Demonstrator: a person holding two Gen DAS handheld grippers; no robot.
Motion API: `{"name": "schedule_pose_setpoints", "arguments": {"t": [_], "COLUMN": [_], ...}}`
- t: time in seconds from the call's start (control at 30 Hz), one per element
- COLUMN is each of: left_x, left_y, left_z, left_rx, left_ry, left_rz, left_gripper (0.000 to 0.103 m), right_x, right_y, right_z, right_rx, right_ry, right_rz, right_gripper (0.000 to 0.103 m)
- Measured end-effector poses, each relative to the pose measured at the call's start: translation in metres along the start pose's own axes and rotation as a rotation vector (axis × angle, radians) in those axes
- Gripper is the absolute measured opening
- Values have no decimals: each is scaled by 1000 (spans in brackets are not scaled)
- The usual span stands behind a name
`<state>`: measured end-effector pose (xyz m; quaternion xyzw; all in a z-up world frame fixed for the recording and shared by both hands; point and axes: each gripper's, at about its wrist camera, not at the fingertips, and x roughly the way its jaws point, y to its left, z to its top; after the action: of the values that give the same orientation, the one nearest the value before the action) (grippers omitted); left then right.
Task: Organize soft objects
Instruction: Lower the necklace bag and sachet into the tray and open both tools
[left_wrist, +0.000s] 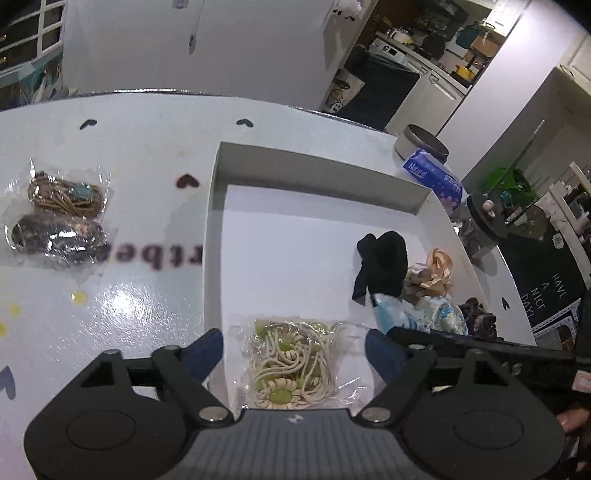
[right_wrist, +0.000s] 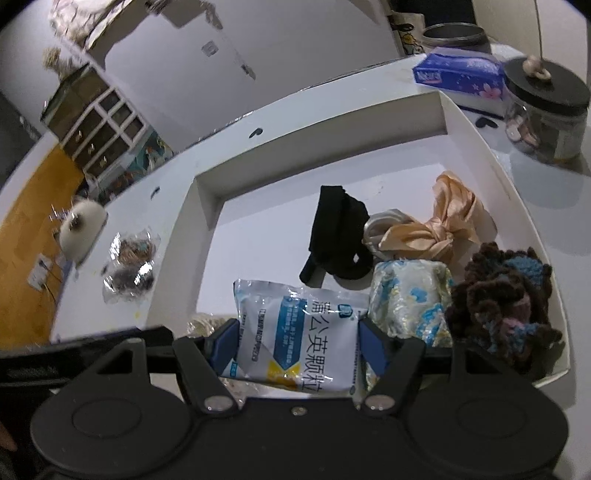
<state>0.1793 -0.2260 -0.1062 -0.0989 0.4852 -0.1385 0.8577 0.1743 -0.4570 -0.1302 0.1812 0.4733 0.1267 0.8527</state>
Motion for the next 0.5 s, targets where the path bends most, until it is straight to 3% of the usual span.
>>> {"name": "schedule_pose_setpoints", "arguments": {"t": [0.13,0.23,0.5], "left_x": [-2,-1,4], "left_y": [-1,-1,-5], "left_z": [-1,-2,-1], "left_rx": [2,0,33], "left_ry": [2,8,23], "left_rz": [3,4,-21], "left_gripper": [77,73,59], "right_x": [2,2,-20], "right_y": [15,26,32], "right_z": [-3,-6,-2], "right_rx": [-83,-151,-173], "right_ry": [15,29,-28], "right_rz": [-30,-59,-57], "right_gripper": [83,84,72]}}
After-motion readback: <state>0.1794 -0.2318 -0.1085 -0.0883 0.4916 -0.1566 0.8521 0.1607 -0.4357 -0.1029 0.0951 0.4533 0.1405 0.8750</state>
